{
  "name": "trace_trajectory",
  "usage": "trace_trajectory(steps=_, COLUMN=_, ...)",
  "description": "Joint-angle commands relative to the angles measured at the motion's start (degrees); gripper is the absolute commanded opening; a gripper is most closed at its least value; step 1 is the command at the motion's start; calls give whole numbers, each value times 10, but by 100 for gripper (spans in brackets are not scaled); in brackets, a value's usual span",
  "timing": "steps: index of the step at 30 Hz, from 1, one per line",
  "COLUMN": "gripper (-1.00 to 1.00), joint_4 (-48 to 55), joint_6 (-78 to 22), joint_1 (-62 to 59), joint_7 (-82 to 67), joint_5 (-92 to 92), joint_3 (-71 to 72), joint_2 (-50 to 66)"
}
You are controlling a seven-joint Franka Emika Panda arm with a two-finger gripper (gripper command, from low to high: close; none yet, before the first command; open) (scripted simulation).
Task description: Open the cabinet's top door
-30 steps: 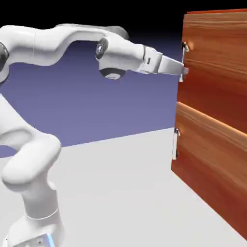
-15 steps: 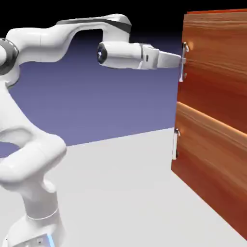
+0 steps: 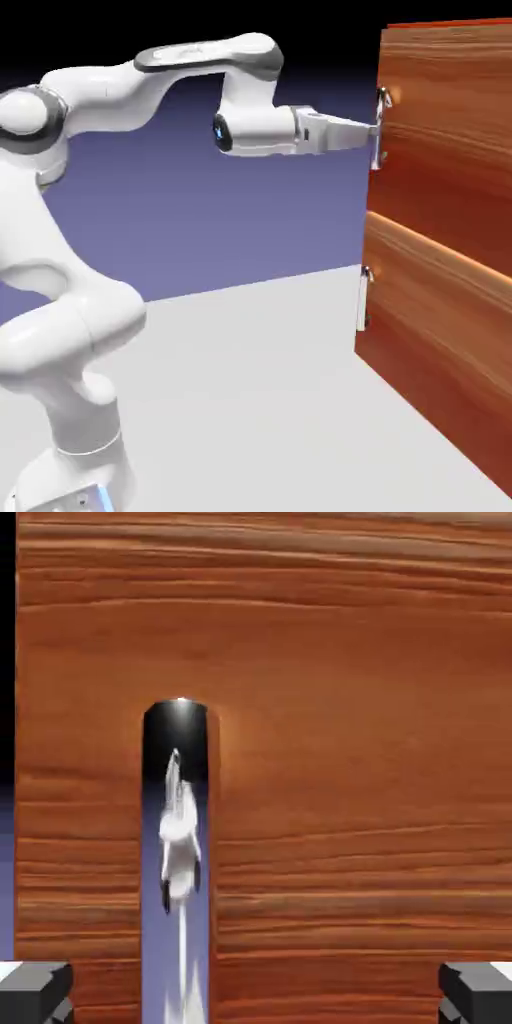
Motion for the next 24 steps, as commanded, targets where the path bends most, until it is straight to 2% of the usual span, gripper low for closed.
trace_trajectory(steps=1, gripper=0, joint_4=7, joint_6=0, joint_1=-9, joint_7=-17, joint_5=23, joint_3=9, joint_2=-1)
trace_trajectory(steps=9, gripper=0, joint_4=99, joint_6=4, joint_1=-144, joint_7=-17, joint_5=23, joint_3=115, joint_2=23)
trace_trajectory(steps=10, gripper=-100, joint_4=99, joint_6=4, joint_1=-144, joint_7=-17, joint_5=23, joint_3=115, joint_2=23)
trace_trajectory(steps=24, gripper=-100, joint_4=-39, joint_6=-51, joint_1=126, joint_7=-133, joint_5=23, joint_3=-91, joint_2=98)
